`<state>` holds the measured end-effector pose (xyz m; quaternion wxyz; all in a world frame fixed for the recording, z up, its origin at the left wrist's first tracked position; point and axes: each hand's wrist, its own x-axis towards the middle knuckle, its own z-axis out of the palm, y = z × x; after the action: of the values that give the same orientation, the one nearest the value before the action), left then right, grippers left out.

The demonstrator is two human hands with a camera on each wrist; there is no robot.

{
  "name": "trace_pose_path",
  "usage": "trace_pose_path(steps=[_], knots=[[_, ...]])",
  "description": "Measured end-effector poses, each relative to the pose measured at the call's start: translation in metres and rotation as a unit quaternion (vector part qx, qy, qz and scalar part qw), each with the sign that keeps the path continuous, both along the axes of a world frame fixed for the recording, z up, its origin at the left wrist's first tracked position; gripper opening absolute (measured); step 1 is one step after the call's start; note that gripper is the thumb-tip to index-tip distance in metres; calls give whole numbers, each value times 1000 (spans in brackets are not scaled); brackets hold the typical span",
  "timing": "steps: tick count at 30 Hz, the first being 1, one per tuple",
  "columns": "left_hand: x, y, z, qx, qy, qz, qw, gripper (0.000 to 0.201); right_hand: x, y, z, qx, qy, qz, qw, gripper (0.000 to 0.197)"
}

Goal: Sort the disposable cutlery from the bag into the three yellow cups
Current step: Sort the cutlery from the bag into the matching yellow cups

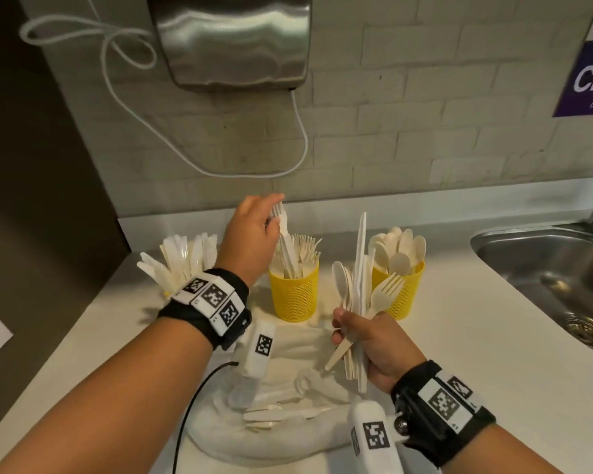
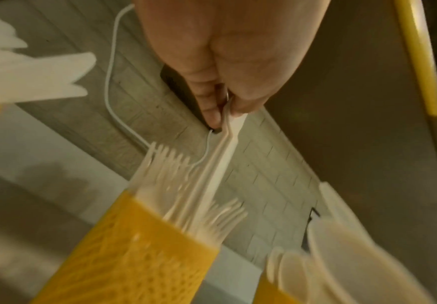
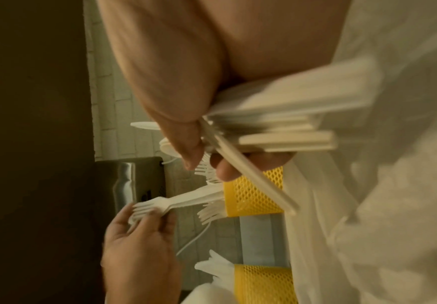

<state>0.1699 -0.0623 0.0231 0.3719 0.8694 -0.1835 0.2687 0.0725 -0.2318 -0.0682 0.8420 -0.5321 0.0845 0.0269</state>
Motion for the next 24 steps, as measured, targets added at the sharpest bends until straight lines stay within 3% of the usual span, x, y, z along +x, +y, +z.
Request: trace_pose_path(steps=[6,9,11,13,15,19,24], knots=[[11,-4,-28,216,80,18,973,29,-1,2,2,-29,-4,22,999,3],[-3,-1,-14,159,52,12,986,31,0,4,3,-35,-3,35,999,2],[-19,0,-5,79,81,-81,990,40,1,6,4,-38,0,48,998,4],[-35,-3,-4,78,175,-189,963,47,1,7,6,-34,3,72,997,4],[-40,-4,-13,116,225,-235,938,37,0,9,7,-24,6,102,995,2],[-37,-2,-15,67,232,-213,947,15,-4,10,7,-15,28,134,990,6],[-26,-7,14,-87,174,-199,960,28,-14,-17,9,-17,21,108,994,11]])
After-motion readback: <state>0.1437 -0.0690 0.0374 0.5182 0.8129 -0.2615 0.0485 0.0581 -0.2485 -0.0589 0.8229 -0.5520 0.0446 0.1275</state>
